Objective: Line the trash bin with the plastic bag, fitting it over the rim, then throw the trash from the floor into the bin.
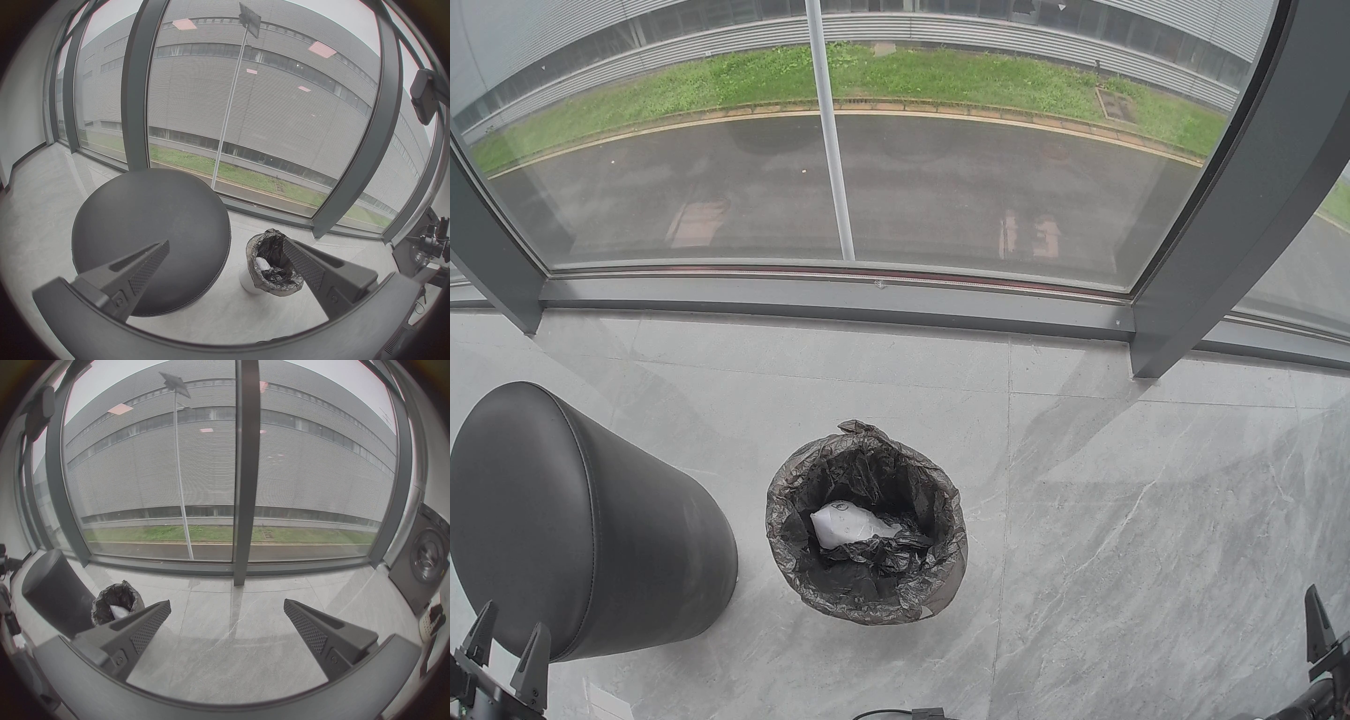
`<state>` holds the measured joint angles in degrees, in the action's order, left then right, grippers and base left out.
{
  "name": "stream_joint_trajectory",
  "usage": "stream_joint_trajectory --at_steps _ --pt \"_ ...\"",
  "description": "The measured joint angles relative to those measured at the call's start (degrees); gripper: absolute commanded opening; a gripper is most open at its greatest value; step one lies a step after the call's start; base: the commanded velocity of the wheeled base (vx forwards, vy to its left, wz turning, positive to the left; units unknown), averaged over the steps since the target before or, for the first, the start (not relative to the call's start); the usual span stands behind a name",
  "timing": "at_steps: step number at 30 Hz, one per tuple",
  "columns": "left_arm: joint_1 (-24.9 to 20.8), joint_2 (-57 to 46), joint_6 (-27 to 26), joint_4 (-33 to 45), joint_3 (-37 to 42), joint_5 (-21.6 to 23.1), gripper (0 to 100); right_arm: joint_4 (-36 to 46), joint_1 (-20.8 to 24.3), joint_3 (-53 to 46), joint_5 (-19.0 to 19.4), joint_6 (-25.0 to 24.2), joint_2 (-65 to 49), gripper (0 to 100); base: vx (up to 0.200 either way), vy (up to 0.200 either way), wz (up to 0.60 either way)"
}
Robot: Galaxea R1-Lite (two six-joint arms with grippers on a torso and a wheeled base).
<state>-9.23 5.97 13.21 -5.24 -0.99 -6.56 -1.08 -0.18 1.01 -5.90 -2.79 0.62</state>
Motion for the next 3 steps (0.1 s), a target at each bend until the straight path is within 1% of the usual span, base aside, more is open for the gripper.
stream_joint_trajectory --at_steps 2,3 --pt "0.0 0.0 0.2 0.0 0.0 -0.1 100 0.2 0.0 0.0 1.9 1.7 0.0 100 0.000 0.000 0.00" --pt "0.0 0.0 0.3 0.0 0.0 -0.1 100 0.4 0.0 0.0 3.7 2.8 0.0 100 0.000 0.000 0.00"
